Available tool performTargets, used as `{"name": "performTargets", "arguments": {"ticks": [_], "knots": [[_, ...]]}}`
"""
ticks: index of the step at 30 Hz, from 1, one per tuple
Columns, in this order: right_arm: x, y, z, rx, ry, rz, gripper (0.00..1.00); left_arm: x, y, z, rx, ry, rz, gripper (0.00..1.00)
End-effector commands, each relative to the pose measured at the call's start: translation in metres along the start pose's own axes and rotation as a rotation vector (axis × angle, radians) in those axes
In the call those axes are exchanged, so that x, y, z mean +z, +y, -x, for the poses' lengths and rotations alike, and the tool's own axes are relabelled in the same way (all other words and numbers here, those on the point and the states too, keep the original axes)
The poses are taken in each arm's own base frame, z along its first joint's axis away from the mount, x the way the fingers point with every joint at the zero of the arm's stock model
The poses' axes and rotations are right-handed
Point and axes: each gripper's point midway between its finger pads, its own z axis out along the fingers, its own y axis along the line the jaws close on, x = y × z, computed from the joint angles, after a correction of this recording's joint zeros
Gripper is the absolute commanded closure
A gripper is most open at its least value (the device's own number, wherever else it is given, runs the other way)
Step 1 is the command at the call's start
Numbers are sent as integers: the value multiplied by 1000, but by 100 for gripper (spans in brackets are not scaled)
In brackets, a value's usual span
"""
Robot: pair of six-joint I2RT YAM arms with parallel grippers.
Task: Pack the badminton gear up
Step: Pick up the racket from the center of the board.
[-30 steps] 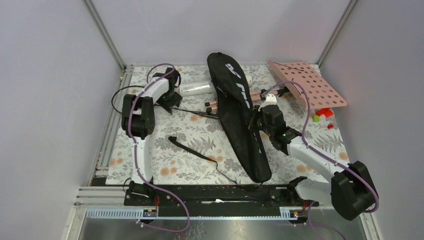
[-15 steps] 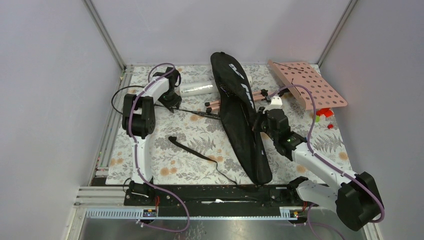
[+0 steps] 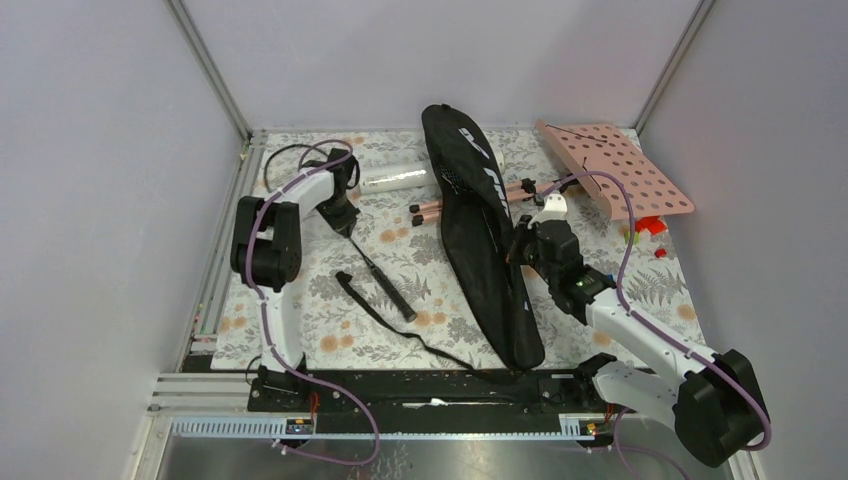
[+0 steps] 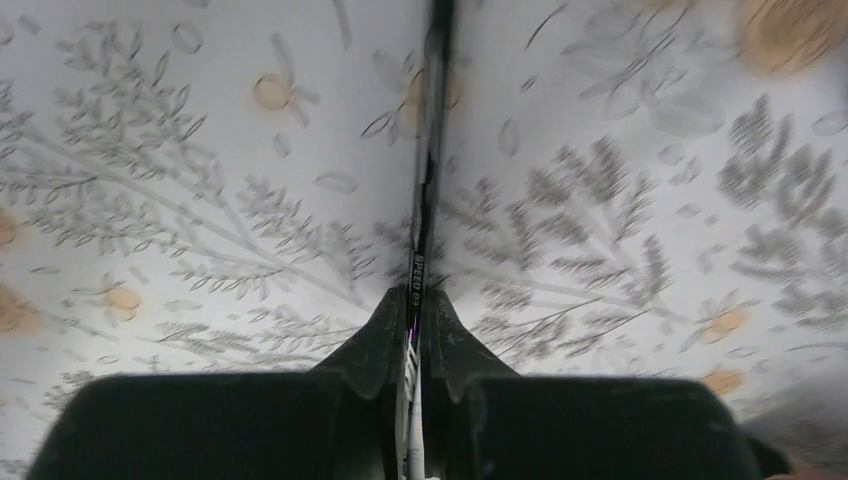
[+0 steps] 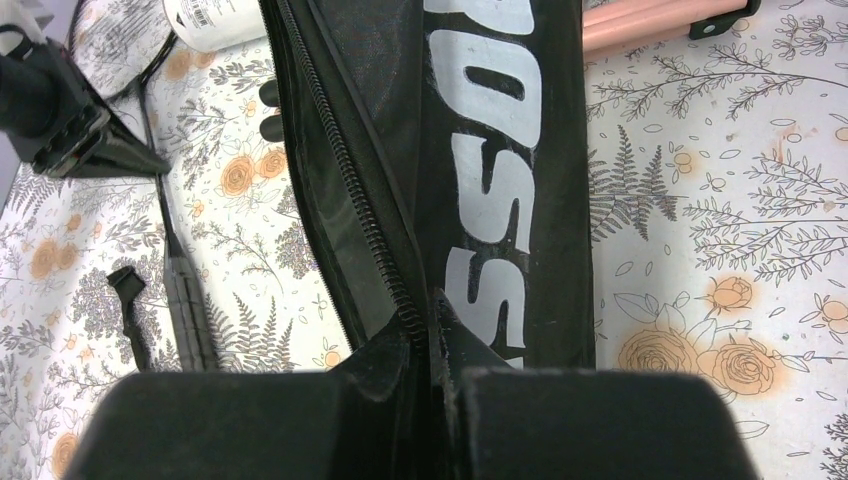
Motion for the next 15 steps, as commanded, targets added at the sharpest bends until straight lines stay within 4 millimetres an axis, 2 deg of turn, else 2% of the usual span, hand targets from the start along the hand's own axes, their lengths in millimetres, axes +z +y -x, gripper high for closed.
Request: {"name": "performTargets", "arguments": {"ticks": [1, 5, 9, 12, 15], "knots": [[-4, 8, 31, 21, -114, 27, 100, -14, 27, -20, 155, -41, 6, 100], [-2, 11, 29, 22, -99, 38, 100, -45, 45, -21, 228, -216, -2, 100], [2, 19, 32, 32, -75, 57, 100, -66, 62, -29, 262, -342, -11, 100], [6, 23, 38, 38, -66, 52, 100, -86, 65, -32, 281, -426, -33, 100], [9, 18, 50, 57, -78, -10, 100, -110, 57, -41, 338, -505, -82, 100]]}}
